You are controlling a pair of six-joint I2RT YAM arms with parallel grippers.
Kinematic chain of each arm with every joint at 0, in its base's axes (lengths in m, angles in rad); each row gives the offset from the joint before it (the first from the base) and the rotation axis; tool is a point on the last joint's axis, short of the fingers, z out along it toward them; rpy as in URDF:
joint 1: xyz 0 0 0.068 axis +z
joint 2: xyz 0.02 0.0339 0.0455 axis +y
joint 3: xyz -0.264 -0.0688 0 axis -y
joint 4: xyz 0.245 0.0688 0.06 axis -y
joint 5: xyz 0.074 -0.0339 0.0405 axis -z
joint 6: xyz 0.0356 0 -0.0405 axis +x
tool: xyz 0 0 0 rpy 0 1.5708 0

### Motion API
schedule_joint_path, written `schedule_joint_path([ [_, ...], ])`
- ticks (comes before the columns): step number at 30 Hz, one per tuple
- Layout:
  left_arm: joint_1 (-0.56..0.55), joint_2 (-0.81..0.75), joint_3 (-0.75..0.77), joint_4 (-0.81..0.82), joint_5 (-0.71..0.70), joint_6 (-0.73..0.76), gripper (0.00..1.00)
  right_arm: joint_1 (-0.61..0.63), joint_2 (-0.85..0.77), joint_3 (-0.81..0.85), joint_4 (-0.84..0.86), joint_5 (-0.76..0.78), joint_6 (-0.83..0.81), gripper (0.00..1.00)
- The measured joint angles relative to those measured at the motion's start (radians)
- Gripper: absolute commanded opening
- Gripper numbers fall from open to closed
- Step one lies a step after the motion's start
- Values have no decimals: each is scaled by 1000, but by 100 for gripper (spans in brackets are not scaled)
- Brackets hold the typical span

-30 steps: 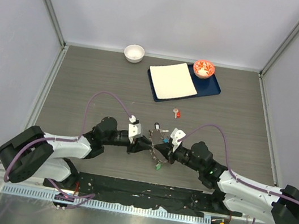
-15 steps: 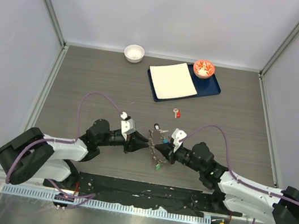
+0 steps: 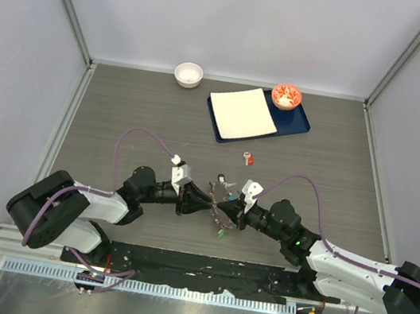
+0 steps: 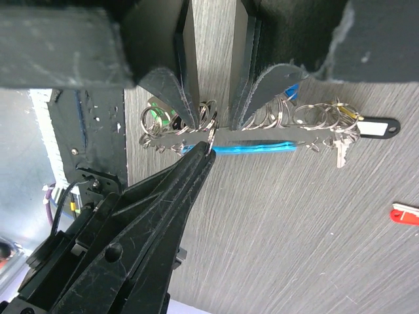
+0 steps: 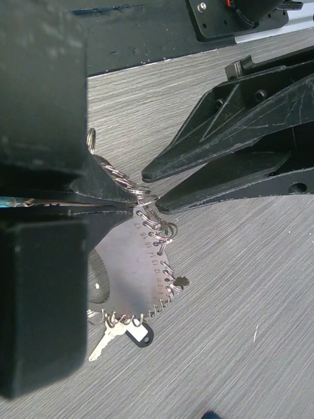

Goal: Put the keys on the keyring

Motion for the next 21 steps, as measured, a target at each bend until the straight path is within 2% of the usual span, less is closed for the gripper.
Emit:
schedule_joint_path([
  [11, 0, 53, 21, 66, 24, -48, 21, 0, -3, -2, 1, -1, 0, 1],
  [21, 0, 71, 23, 80, 25, -66, 21, 0, -4, -2, 2, 0, 2, 1],
])
